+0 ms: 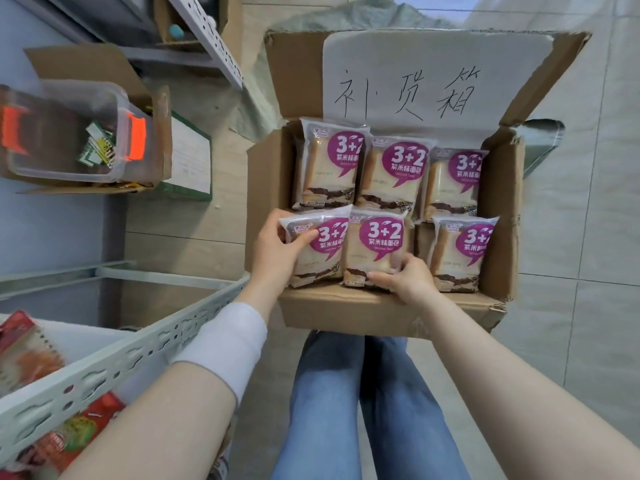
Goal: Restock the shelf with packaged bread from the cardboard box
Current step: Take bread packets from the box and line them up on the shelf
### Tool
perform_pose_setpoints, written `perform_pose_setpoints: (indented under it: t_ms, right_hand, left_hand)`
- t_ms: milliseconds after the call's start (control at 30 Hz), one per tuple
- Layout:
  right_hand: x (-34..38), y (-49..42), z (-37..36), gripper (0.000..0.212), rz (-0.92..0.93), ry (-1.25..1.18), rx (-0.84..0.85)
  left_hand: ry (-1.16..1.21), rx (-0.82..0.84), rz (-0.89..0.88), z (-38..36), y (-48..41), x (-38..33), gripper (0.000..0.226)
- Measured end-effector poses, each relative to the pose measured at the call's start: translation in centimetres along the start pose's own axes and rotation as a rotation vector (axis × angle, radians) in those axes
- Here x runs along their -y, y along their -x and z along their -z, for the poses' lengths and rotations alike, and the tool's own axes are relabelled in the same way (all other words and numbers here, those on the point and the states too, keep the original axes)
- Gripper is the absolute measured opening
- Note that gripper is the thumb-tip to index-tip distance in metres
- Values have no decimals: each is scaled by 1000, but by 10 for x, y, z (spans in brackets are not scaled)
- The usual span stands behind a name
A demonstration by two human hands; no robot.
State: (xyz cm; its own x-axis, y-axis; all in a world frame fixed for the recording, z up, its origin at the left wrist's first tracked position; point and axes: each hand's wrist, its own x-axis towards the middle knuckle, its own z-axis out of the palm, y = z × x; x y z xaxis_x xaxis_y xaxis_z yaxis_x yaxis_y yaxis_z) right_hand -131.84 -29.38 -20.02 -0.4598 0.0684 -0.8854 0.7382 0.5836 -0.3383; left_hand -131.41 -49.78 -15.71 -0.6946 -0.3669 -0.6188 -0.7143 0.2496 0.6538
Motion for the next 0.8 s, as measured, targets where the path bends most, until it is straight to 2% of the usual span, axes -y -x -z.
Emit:
perform_pose_setpoints:
  t_ms: [67,233,333,500,633,800]
  right_hand:
    - [-3,4,6,69,34,-45,-5]
    - [-7,38,38,38,167,-187,26]
    - [-15,73,61,38,282,-195,36]
    - [-31,166,101,36,408,-173,125]
    - [-36,255,120,20,494,-124,192]
    - [-22,364,103,21,661,15,269]
  left_hand:
    - [40,-76,-25,5,9,-3,26]
    - [180,-248,-104,21,45,-22,29]
    - [237,-346,-141,33,89,-34,30]
    - [284,-526,-260,68,207,-63,39]
    - [365,-634,-335,114,316,-82,17]
    - [459,-768,-380,184,435,-88,29]
